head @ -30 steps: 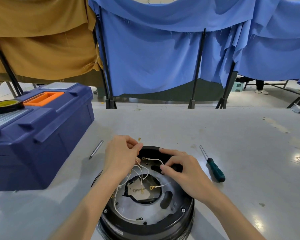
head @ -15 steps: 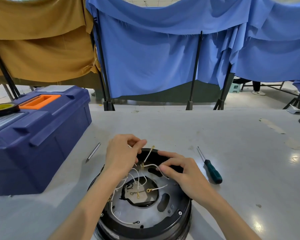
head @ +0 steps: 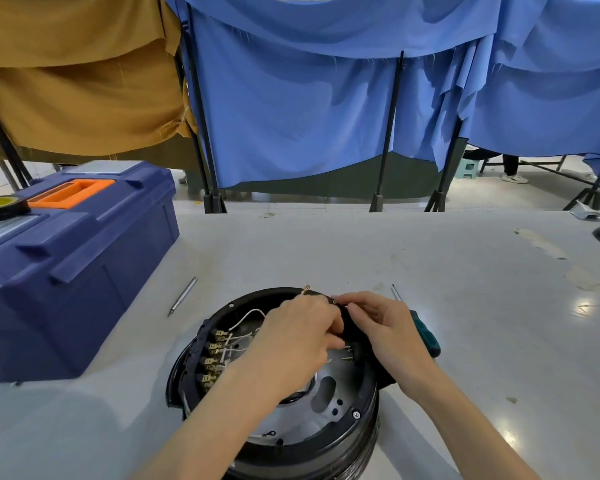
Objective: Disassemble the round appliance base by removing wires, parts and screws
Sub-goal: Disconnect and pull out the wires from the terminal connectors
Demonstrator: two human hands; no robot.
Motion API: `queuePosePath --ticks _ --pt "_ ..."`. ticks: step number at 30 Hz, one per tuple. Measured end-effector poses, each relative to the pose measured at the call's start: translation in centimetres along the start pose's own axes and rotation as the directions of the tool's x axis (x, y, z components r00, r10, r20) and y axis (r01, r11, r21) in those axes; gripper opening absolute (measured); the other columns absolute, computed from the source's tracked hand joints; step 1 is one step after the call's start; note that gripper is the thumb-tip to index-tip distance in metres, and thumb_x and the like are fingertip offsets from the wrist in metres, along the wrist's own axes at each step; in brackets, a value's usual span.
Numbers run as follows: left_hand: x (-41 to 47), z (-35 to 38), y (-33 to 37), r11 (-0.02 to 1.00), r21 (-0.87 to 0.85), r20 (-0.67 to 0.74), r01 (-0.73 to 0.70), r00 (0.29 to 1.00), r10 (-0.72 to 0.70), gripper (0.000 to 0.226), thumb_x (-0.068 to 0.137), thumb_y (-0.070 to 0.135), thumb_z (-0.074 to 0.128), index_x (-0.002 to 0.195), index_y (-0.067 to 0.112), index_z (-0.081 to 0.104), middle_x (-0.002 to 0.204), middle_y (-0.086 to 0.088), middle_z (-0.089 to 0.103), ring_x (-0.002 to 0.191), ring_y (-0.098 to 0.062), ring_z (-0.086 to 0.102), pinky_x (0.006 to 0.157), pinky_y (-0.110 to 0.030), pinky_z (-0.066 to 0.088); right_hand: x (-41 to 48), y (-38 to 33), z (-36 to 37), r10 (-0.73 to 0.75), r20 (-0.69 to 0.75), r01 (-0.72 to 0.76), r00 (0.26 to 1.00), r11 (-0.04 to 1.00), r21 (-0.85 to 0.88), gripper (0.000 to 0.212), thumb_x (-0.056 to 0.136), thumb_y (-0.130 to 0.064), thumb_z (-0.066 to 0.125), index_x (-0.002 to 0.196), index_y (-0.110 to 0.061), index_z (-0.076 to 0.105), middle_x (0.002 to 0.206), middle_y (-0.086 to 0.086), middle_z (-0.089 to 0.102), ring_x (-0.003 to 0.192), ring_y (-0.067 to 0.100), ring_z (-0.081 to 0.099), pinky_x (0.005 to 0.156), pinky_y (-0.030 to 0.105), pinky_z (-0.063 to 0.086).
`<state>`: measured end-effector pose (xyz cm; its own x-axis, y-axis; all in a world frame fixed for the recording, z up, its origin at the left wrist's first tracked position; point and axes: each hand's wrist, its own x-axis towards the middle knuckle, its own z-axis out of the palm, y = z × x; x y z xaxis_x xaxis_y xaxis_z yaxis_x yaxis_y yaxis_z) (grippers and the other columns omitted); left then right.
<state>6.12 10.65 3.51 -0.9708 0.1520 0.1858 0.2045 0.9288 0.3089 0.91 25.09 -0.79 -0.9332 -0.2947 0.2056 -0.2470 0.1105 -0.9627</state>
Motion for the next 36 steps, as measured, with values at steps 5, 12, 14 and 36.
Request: queuePosePath --ticks 5,12,14,36 --pt "-0.1 1.1 -0.4 0.998 0.06 0.049 -0.017 0.999 0.014 0.017 0.096 0.018 0.055 0.107 0.024 0.067 0.109 0.007 0.064 0.107 -0.016 0.056 0.081 -0.03 0.045 0.0 0.6 0.0 -0.024 -0.011 0.024 1.0 1.0 -0.01 0.021 0.095 -0.009 0.055 0.099 -0.019 0.073 0.091 -0.006 0.075 0.09 0.008 0.07 0.078 0.016 0.052" --pt "-0.2 1.8 0.2 0.985 0.148 0.042 -0.089 0.996 0.084 0.014 0.095 0.011 0.052 0.1 0.02 0.06 0.105 0.001 0.063 0.103 -0.02 0.053 0.075 -0.031 0.04 -0.1 1.0 0.2 0.018 0.007 -0.018 1.0 0.993 0.112 0.019 0.092 -0.011 0.062 0.104 -0.02 0.073 0.096 -0.004 0.076 0.092 0.01 0.071 0.08 0.021 0.056" --pt "-0.3 1.9 0.3 0.984 0.155 0.047 -0.088 0.996 0.081 0.017 0.093 0.008 0.051 0.086 0.023 0.048 0.102 -0.002 0.064 0.1 -0.022 0.052 0.07 -0.028 0.03 0.0 1.0 0.2 0.024 0.008 -0.025 1.0 0.993 0.117 0.021 0.089 -0.011 0.066 0.106 -0.02 0.073 0.099 -0.006 0.076 0.094 0.007 0.07 0.082 0.021 0.056" --pt "-0.5 2.6 1.3 0.961 0.273 -0.042 0.039 0.999 -0.029 0.023 0.083 0.013 0.05 0.103 0.017 0.061 0.103 -0.004 0.064 0.096 -0.028 0.059 0.068 -0.032 0.032 0.1 1.7 0.1 0.065 0.003 -0.064 0.998 0.978 0.199 0.023 0.088 -0.006 0.066 0.105 -0.02 0.074 0.095 -0.004 0.077 0.093 0.012 0.072 0.08 0.022 0.057"
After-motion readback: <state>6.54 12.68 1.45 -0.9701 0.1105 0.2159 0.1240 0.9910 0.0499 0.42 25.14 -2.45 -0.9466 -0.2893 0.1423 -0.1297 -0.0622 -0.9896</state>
